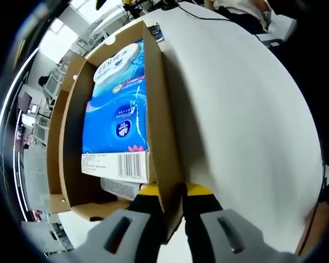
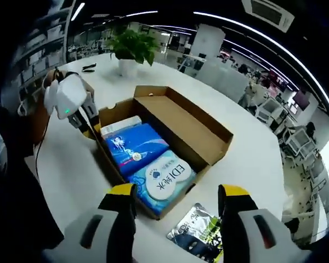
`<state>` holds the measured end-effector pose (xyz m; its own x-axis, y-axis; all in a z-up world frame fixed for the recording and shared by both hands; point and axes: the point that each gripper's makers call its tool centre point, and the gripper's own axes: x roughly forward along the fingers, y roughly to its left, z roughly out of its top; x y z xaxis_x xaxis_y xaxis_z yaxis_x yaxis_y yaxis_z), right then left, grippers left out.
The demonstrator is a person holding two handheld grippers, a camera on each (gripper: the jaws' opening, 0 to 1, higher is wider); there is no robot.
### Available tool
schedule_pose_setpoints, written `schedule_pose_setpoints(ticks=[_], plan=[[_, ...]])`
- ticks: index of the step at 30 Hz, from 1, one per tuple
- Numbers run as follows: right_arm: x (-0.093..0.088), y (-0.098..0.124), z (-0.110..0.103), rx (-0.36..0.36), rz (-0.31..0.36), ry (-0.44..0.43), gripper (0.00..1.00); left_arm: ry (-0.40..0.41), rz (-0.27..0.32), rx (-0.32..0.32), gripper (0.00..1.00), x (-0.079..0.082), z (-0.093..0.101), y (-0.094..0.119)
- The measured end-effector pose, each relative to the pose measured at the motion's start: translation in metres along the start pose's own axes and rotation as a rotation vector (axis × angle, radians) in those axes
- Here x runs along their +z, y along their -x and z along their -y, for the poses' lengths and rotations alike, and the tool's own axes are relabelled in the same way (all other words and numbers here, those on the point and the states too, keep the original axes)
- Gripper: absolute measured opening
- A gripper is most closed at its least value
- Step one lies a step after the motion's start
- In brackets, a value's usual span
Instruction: Operate the shoe box by opening the lid, removing the specified soft item, and placing it in the target area until the item is outside and the box remains undamaged.
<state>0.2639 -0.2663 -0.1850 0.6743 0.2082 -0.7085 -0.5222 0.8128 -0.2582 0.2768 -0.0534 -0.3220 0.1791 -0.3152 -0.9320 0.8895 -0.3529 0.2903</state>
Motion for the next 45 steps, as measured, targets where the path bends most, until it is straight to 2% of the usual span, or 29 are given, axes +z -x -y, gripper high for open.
schedule_pose_setpoints(ticks=[3, 8, 13, 15, 16, 17, 19, 21, 24, 29, 32, 33, 35, 39, 41, 43, 45], plan=[[0.011, -0.003, -0.012, 0.061, -0.008, -0.016, 0.63, 0.0, 0.002, -0.001, 0.1, 0.0, 0.0, 0.0], [0.029, -0.012, -0.019, 0.096, -0.034, -0.003, 0.63, -0.002, 0.002, -0.001, 0.1, 0.0, 0.0, 0.0], [0.023, -0.029, -0.028, 0.157, -0.132, -0.037, 0.64, -0.001, 0.003, -0.001, 0.1, 0.0, 0.0, 0.0], [0.021, -0.035, -0.028, 0.131, -0.156, -0.076, 0.64, -0.002, 0.002, 0.0, 0.1, 0.0, 0.0, 0.0], [0.022, -0.036, -0.028, 0.125, -0.157, -0.081, 0.63, -0.001, 0.002, 0.0, 0.1, 0.0, 0.0, 0.0], [0.024, -0.038, -0.028, 0.121, -0.155, -0.05, 0.61, -0.001, 0.001, 0.001, 0.1, 0.0, 0.001, 0.0], [0.027, -0.041, -0.021, 0.081, -0.151, -0.008, 0.64, -0.001, 0.002, 0.001, 0.1, 0.0, 0.003, 0.0], [0.026, -0.046, -0.018, 0.088, -0.164, -0.024, 0.67, -0.001, 0.003, 0.001, 0.1, 0.0, 0.004, 0.0], [0.022, -0.052, -0.019, 0.123, -0.194, -0.076, 0.67, -0.003, 0.005, 0.001, 0.1, -0.001, 0.005, 0.0], [0.021, -0.059, -0.02, 0.14, -0.226, -0.103, 0.65, -0.004, 0.009, 0.0, 0.1, -0.001, 0.007, 0.0], [0.012, -0.069, -0.024, 0.145, -0.255, -0.143, 0.65, -0.006, 0.01, 0.0, 0.1, 0.0, 0.008, 0.0], [0.004, -0.072, -0.03, 0.163, -0.289, -0.177, 0.65, -0.006, 0.009, 0.0, 0.1, 0.0, 0.008, 0.0], [-0.004, -0.077, -0.038, 0.176, -0.304, -0.224, 0.64, -0.004, 0.007, 0.001, 0.1, 0.0, 0.008, 0.0], [-0.022, -0.091, -0.036, 0.142, -0.359, -0.241, 0.64, -0.002, 0.005, 0.002, 0.1, 0.0, 0.008, -0.001], [-0.032, -0.095, -0.043, 0.16, -0.392, -0.283, 0.65, -0.002, 0.004, 0.002, 0.1, 0.0, 0.009, -0.001], [-0.034, -0.1, -0.047, 0.177, -0.386, -0.33, 0.65, -0.001, 0.003, 0.003, 0.1, 0.0, 0.009, -0.001], [-0.036, -0.103, -0.04, 0.152, -0.392, -0.328, 0.65, 0.0, -0.001, 0.004, 0.1, 0.0, 0.009, -0.001]])
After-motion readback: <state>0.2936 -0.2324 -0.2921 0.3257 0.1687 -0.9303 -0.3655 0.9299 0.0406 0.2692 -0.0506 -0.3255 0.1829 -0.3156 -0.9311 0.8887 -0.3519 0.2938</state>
